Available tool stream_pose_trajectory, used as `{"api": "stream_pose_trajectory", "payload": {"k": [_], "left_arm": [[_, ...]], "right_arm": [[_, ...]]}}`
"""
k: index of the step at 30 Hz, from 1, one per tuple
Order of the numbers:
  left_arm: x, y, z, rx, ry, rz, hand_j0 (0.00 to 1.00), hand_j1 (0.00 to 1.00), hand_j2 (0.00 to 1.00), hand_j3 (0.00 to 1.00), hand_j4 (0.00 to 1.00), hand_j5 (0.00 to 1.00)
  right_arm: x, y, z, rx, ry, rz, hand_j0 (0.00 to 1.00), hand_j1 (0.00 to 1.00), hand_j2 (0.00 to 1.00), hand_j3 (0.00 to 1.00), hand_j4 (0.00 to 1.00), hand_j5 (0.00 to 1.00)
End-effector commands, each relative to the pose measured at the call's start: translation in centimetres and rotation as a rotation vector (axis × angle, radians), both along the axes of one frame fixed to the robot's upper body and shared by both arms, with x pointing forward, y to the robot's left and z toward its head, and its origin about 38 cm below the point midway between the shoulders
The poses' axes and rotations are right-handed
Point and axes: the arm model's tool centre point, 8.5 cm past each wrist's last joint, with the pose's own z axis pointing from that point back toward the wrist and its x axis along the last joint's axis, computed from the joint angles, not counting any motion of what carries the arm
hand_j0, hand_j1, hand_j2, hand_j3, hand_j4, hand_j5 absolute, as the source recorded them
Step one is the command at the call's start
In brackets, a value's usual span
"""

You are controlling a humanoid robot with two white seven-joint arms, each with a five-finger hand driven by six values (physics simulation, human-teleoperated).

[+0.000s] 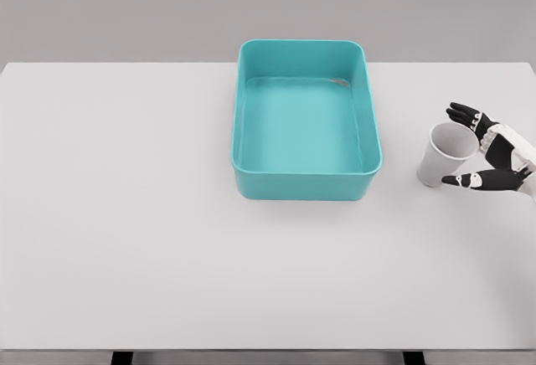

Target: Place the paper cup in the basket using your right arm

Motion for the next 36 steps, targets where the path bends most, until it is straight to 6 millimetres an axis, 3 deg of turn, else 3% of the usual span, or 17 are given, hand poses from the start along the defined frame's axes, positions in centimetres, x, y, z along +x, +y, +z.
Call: {"api": "stream_pose_trajectory", "payload": {"k": [1,22,36], "left_arm": [[0.0,0.0,0.0,0.0,0.0,0.0,1.0,1.0,1.0,1.0,1.0,1.0],[0.0,0.0,0.0,0.0,0.0,0.0,1.0,1.0,1.0,1.0,1.0,1.0],[0.0,0.0,0.0,0.0,0.0,0.0,1.0,1.0,1.0,1.0,1.0,1.0]], "right_arm": [[0.0,0.0,-0.1,-0.015,0.003,0.006,1.0,1.0,1.0,1.0,1.0,1.0],[0.0,-0.8,0.4,-0.011,-0.006,-0.016,1.0,1.0,1.0,1.0,1.0,1.0],[-0.3,-1.6,-1.2,0.008,0.034,-0.053,1.0,1.0,1.0,1.0,1.0,1.0]]}}
